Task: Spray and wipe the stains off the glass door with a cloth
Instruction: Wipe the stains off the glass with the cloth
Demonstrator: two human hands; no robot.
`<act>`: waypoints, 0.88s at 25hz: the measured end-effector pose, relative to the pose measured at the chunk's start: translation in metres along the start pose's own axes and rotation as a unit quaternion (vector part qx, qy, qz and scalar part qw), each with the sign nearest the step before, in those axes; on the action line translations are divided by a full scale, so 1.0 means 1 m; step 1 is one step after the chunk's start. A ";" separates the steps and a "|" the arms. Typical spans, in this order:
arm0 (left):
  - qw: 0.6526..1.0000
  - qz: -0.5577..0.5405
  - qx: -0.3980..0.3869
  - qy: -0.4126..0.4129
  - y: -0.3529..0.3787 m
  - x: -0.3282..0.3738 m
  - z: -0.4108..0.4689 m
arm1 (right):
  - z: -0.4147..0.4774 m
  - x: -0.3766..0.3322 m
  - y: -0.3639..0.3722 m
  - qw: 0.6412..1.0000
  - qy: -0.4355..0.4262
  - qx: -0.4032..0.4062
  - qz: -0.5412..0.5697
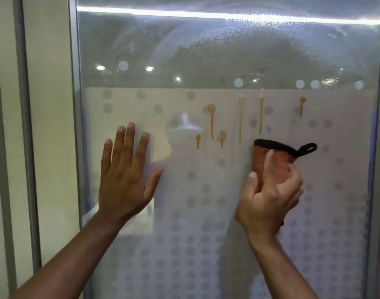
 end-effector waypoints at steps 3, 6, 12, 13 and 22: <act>1.000 -0.001 -0.009 0.000 0.000 0.000 0.001 | -0.046 -0.040 0.009 0.994 -0.092 -0.048 -0.018; 1.000 -0.008 -0.016 0.003 -0.001 0.001 0.000 | -0.093 -0.077 0.021 0.974 -0.203 -0.088 -0.052; 0.999 -0.029 -0.023 0.007 -0.003 0.002 0.000 | -0.053 -0.154 0.046 0.972 -0.220 -0.074 -0.025; 0.999 -0.029 -0.021 0.009 -0.004 0.001 0.000 | -0.037 -0.168 0.051 0.973 -0.217 -0.069 -0.027; 0.999 -0.027 -0.020 0.010 -0.004 0.001 0.001 | 0.080 -0.256 0.077 0.972 -0.216 -0.044 -0.079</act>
Point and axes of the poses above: each hand's wrist, its own z-axis towards the middle knuckle, its own y-axis out of the palm, x = y × z, the point moved 6 cm from there along z, towards the middle knuckle, and after that the axes turned 8 degrees about -z, right-handed, at the moved point
